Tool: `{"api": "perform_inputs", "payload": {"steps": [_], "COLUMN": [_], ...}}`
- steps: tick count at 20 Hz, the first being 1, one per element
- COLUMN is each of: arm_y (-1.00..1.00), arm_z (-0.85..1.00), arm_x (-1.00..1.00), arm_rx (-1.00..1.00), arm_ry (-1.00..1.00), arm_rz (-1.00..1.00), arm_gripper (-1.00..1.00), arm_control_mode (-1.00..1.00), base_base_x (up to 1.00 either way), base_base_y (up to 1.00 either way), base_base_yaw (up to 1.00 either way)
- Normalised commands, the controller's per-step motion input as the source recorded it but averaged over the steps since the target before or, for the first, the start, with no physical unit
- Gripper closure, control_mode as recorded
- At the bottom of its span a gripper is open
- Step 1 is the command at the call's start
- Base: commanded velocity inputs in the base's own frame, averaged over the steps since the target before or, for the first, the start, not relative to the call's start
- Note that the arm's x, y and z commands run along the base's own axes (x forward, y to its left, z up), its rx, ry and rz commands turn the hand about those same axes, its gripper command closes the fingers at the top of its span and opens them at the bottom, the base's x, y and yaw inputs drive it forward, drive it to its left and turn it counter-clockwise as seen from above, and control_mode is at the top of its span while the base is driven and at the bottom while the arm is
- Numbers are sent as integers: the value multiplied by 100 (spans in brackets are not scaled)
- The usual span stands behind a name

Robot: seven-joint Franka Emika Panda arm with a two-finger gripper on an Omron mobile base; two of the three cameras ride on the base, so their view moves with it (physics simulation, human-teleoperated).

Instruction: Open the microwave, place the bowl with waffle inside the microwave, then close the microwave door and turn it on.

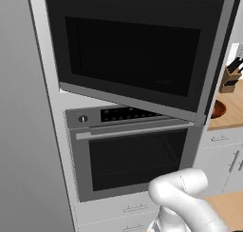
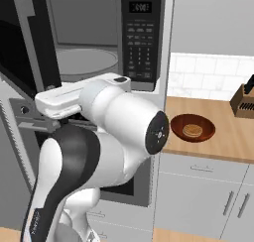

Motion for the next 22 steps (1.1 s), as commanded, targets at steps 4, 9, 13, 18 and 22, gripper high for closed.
{"api": "perform_inputs", "payload": {"steps": [4, 9, 13, 18, 22], "arm_y": [-10, 1, 6, 14, 46], "arm_z": [-2, -1, -4, -13, -23], "arm_x": [48, 52, 34, 22, 11], "arm_rx": [1, 0, 0, 0, 0], "arm_ry": [0, 0, 0, 0, -1], "arm_rz": [27, 13, 8, 2, 0], "arm_gripper": [-100, -100, -100, -100, -100], "arm_control_mode": [-100, -100, -100, -100, -100], "base_base_x": [0, 0, 0, 0, 0], "base_base_y": [0, 0, 0, 0, 0], "base_base_yaw": [0, 0, 0, 0, 0]}}
